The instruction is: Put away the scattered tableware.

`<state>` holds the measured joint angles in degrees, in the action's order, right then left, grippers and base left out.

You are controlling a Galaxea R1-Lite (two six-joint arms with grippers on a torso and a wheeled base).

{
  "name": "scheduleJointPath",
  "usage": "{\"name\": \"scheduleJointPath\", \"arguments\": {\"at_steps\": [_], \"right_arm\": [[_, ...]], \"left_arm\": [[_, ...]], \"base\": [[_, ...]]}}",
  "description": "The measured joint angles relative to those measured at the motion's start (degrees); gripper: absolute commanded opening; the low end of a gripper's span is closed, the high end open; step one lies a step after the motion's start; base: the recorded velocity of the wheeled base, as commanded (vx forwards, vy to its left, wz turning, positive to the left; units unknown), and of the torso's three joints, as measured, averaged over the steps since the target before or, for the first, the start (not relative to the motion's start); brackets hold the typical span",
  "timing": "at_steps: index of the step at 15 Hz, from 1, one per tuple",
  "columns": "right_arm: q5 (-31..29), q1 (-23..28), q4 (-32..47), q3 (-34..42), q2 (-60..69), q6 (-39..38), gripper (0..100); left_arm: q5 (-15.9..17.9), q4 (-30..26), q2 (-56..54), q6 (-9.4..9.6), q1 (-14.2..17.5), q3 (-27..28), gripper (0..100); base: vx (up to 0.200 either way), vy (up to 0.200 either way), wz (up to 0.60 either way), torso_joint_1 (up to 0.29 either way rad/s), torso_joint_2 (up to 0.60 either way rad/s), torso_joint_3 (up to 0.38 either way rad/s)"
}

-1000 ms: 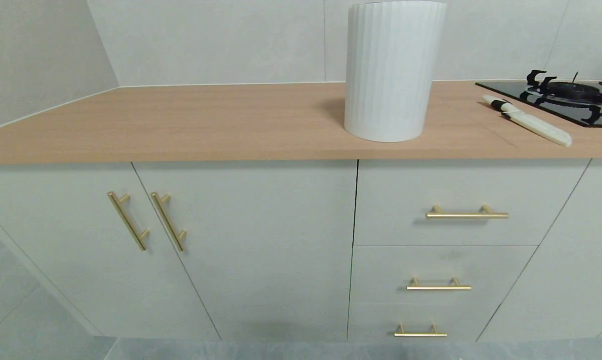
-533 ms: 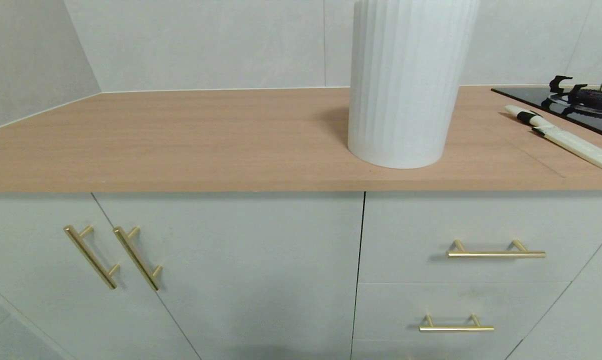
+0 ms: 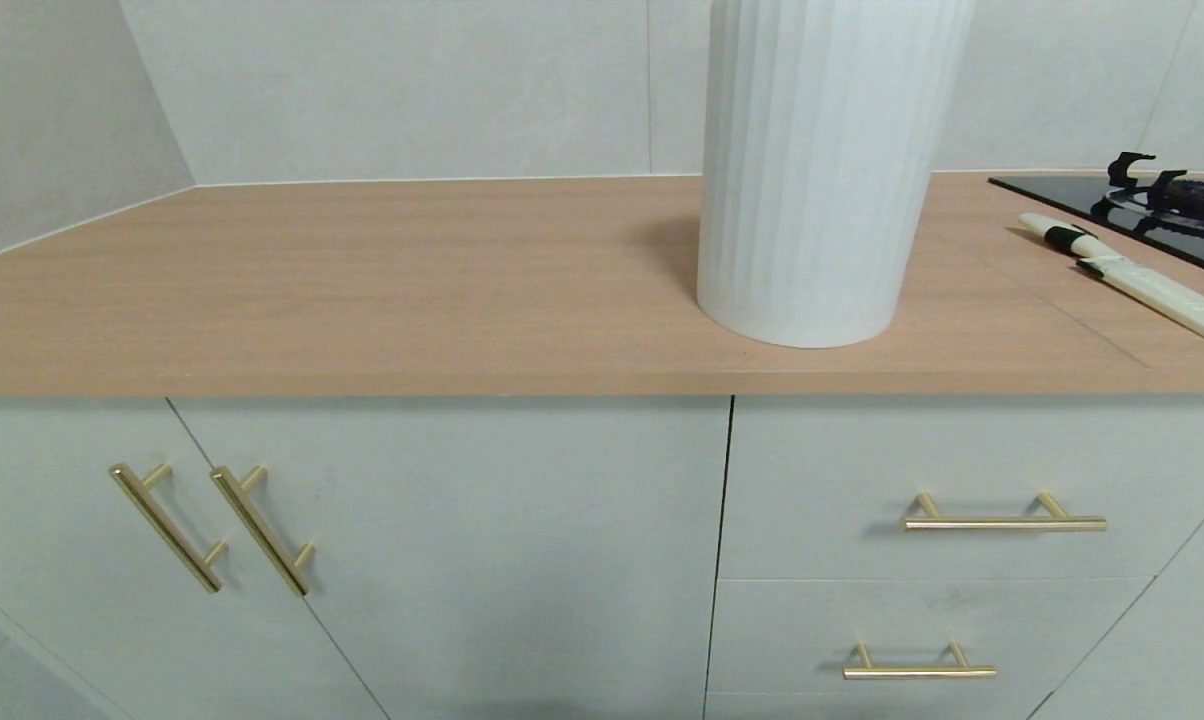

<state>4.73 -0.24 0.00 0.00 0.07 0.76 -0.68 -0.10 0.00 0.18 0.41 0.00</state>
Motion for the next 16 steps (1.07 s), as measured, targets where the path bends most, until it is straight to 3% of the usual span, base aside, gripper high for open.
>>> {"name": "scheduleJointPath", "arguments": {"at_steps": [12,16], "right_arm": [[0.0,0.0,0.0,0.0,0.0,0.0,100],[0.0,0.0,0.0,0.0,0.0,0.0,100]], "left_arm": [[0.0,0.0,0.0,-0.07,0.0,0.0,100],[0.0,0.0,0.0,-0.09,0.0,0.0,100]], "base": [[0.000,0.000,0.00,0.000,0.00,0.000],[0.000,-0.200,0.00,0.001,0.00,0.004]]}}
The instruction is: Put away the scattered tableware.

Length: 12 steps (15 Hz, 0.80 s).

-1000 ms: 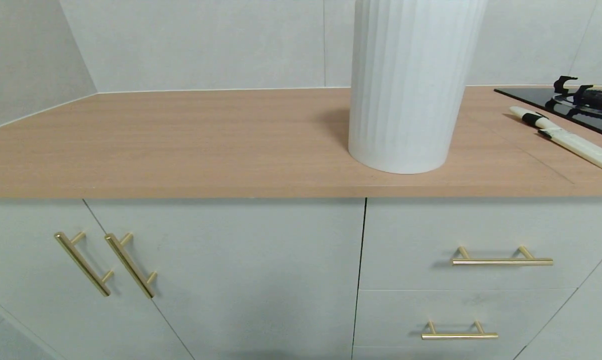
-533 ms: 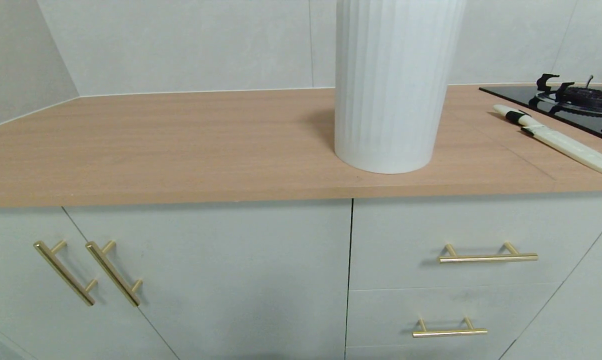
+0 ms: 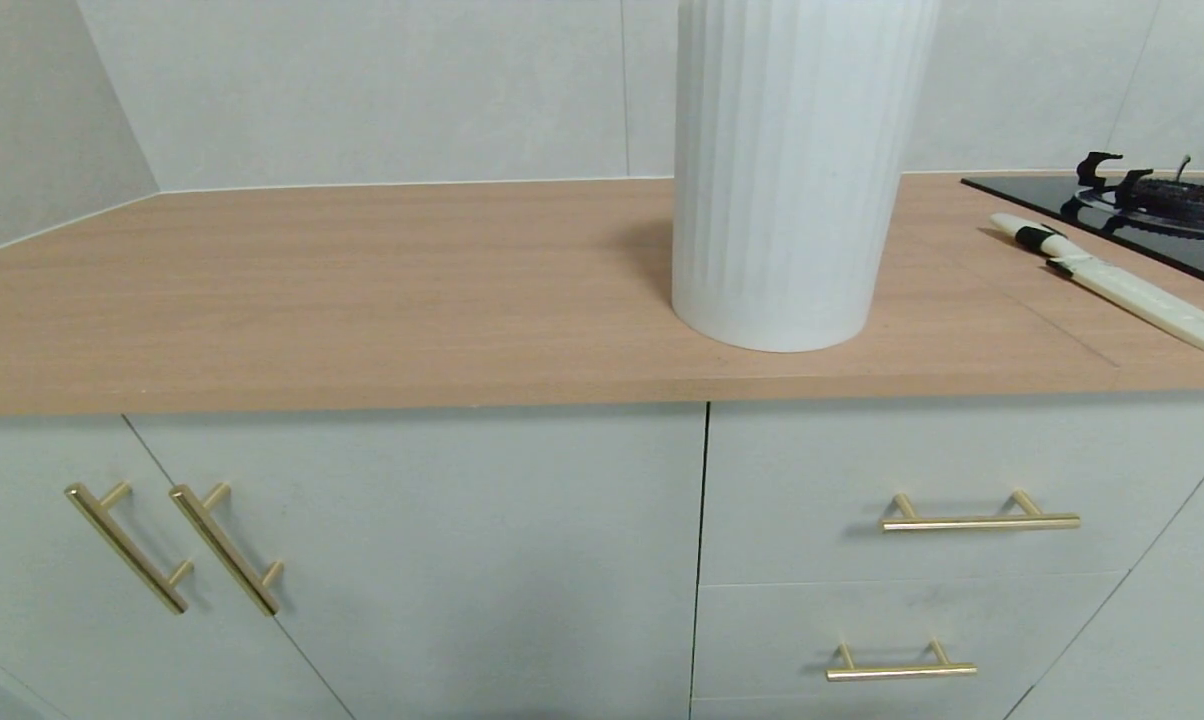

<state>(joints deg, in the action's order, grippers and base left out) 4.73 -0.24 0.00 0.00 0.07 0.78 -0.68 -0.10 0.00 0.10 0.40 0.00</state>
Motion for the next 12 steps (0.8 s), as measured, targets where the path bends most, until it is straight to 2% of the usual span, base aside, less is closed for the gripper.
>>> {"name": "scheduleJointPath", "arguments": {"at_steps": [5,12], "right_arm": [[0.0,0.0,0.0,0.0,0.0,0.0,100],[0.0,0.0,0.0,0.0,0.0,0.0,100]], "left_arm": [[0.0,0.0,0.0,0.00,0.0,0.0,100],[0.0,0.0,0.0,-0.10,0.0,0.0,100]], "base": [[0.000,-0.200,0.00,0.001,0.00,0.000],[0.000,0.000,0.00,0.000,0.00,0.000]]}}
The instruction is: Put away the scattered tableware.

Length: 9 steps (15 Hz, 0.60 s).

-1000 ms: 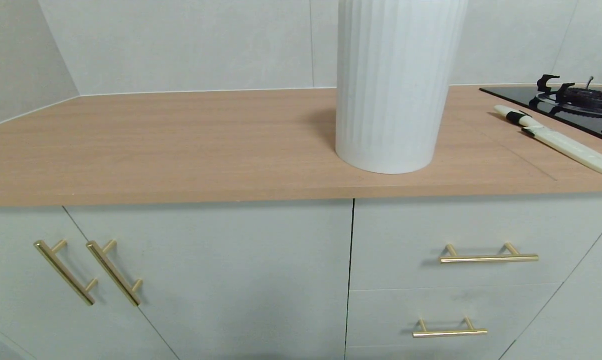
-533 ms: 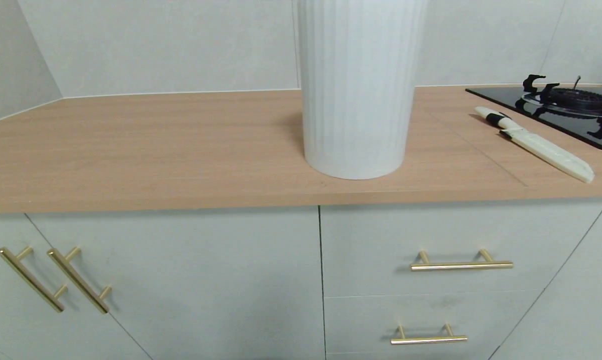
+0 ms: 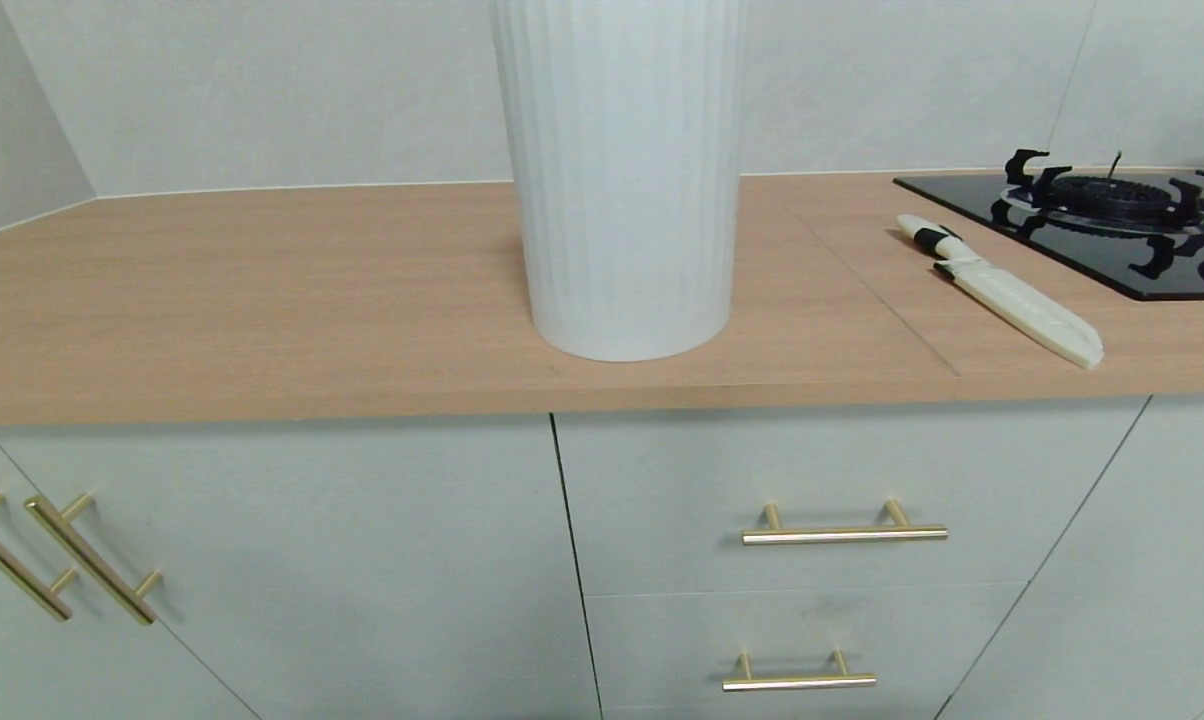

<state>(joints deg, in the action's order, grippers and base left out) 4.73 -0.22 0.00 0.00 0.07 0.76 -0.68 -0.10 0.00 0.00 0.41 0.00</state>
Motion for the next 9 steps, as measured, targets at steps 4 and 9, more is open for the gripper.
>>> {"name": "scheduleJointPath", "arguments": {"at_steps": [4,9], "right_arm": [[0.0,0.0,0.0,0.0,0.0,0.0,100],[0.0,0.0,0.0,0.0,0.0,0.0,100]], "left_arm": [[0.0,0.0,0.0,0.00,0.0,0.0,100],[0.0,0.0,0.0,0.00,0.0,0.0,100]], "base": [[0.000,0.000,0.00,0.000,0.00,0.000],[0.000,0.000,0.00,0.000,0.00,0.000]]}}
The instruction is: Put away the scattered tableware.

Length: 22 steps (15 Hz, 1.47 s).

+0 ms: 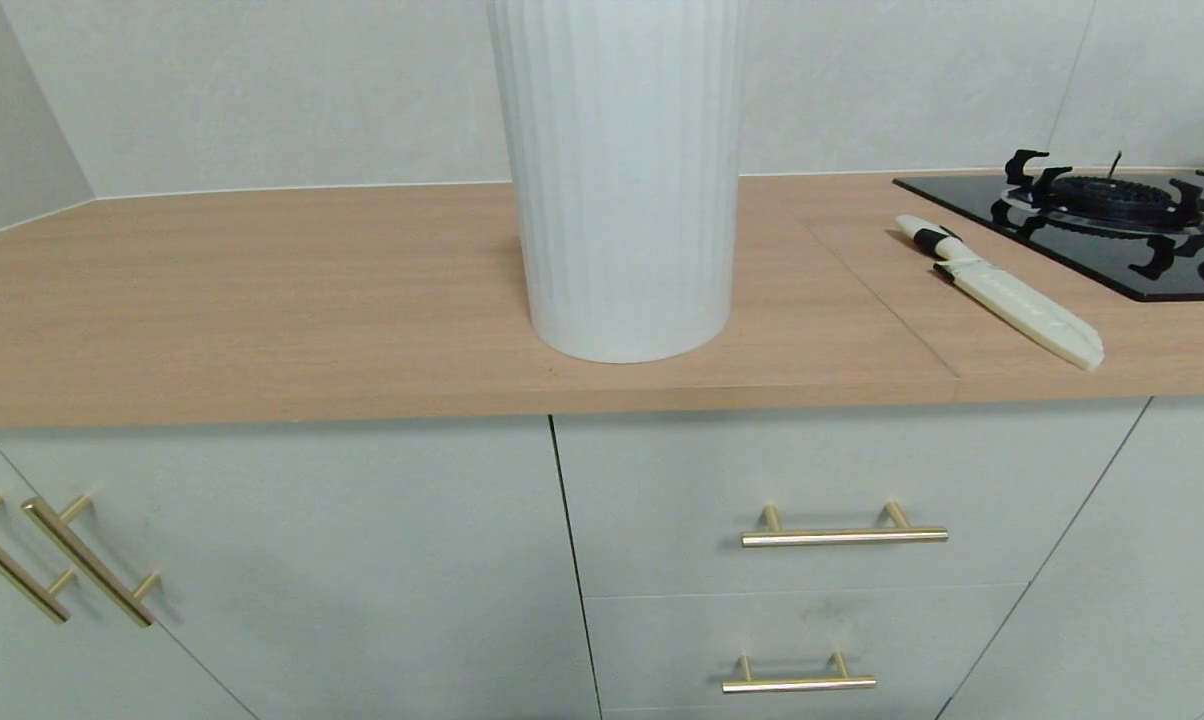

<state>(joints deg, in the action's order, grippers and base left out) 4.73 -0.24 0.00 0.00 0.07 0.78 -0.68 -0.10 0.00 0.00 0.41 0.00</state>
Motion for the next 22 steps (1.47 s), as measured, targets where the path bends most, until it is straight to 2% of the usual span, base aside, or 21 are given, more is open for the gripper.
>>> {"name": "scheduleJointPath", "arguments": {"at_steps": [6,9,22], "right_arm": [[0.0,0.0,0.0,0.0,0.0,0.1,100],[0.0,0.0,0.0,0.0,0.0,0.1,100],[0.0,0.0,0.0,0.0,0.0,0.1,100]], "left_arm": [[0.0,0.0,0.0,0.00,0.0,0.0,100],[0.0,0.0,0.0,0.00,0.0,0.0,100],[0.0,0.0,0.0,0.00,0.0,0.0,100]], "base": [[0.000,0.000,0.00,0.003,-0.02,-0.011],[0.000,0.000,0.00,0.072,-0.24,-0.259],[0.000,0.000,0.00,0.165,-0.49,-0.292]]}}
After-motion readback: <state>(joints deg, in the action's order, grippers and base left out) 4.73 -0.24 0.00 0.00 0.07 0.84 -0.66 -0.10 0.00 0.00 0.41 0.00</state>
